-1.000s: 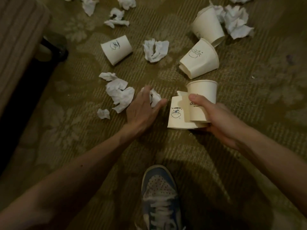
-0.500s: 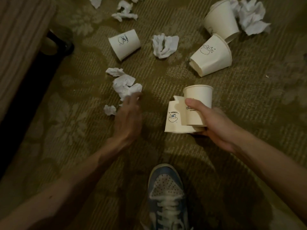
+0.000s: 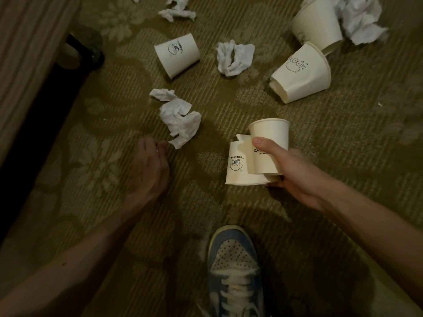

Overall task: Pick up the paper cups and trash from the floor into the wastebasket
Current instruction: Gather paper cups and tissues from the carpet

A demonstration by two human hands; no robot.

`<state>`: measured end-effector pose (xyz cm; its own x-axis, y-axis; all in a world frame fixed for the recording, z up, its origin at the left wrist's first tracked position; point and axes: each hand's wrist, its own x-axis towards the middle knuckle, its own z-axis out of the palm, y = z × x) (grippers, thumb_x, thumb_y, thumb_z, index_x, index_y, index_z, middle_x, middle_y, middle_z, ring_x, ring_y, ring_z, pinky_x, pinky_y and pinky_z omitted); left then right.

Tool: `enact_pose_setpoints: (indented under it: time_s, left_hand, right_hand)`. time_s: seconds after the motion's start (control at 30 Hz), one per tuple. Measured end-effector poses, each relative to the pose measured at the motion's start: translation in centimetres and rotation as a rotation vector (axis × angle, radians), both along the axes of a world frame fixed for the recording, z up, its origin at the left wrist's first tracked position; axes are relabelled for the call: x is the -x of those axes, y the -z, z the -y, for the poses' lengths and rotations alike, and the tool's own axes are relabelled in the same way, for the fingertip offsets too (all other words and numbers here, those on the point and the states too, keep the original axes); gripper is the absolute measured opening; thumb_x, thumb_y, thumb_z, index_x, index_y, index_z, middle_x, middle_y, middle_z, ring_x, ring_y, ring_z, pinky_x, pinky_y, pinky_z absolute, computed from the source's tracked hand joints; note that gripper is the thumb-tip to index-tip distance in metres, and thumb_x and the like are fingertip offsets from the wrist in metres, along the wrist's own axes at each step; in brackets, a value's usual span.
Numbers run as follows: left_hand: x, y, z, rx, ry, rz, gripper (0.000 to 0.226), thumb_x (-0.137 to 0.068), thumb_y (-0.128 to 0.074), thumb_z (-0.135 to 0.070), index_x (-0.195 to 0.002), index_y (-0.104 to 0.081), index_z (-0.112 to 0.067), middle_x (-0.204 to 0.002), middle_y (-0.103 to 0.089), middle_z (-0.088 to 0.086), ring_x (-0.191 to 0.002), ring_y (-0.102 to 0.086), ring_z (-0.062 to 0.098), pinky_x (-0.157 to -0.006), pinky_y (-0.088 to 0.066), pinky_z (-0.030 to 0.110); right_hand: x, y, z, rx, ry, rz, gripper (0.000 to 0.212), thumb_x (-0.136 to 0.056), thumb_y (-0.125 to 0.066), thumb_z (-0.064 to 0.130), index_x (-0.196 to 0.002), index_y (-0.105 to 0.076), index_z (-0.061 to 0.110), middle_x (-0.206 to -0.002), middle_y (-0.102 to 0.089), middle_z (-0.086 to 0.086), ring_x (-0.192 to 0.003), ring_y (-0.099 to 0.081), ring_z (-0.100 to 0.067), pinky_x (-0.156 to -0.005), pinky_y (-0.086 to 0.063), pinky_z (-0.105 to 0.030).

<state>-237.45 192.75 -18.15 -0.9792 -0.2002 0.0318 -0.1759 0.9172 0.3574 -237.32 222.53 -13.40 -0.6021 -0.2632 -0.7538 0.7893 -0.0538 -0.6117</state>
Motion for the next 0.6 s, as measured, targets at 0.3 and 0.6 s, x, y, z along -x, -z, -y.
enact_pose_setpoints:
  time_s: [0.3, 0.6]
  left_hand:
    - [7.2, -1.6, -2.3, 0.173, 0.375, 0.115, 0.084, -0.079, -0.052, -0.076, -0.107, -0.054, 0.003, -0.154, -0.025, 0.027, -0.145, -0.021, 0.041, -0.115, -0.023, 0.058]
    - [10.4, 0.1, -1.5, 0.243, 0.481, -0.010, 0.075, -0.083, -0.050, -0.069, -0.100, -0.055, 0.004, -0.108, -0.059, 0.028, -0.100, -0.056, 0.038, -0.087, -0.043, 0.048]
  right_hand:
    - [0.5, -0.5, 0.1, 0.007, -0.025, -0.006, 0.071, -0.054, -0.074, 0.064, -0.112, -0.068, 0.023, -0.099, -0.077, 0.000, -0.089, -0.074, -0.016, -0.075, -0.052, -0.033]
    - [0.6, -0.4, 0.2, -0.016, 0.022, 0.013, 0.073, -0.050, -0.076, 0.064, -0.108, -0.070, 0.021, -0.099, -0.076, -0.004, -0.097, -0.072, -0.024, -0.097, -0.051, -0.046]
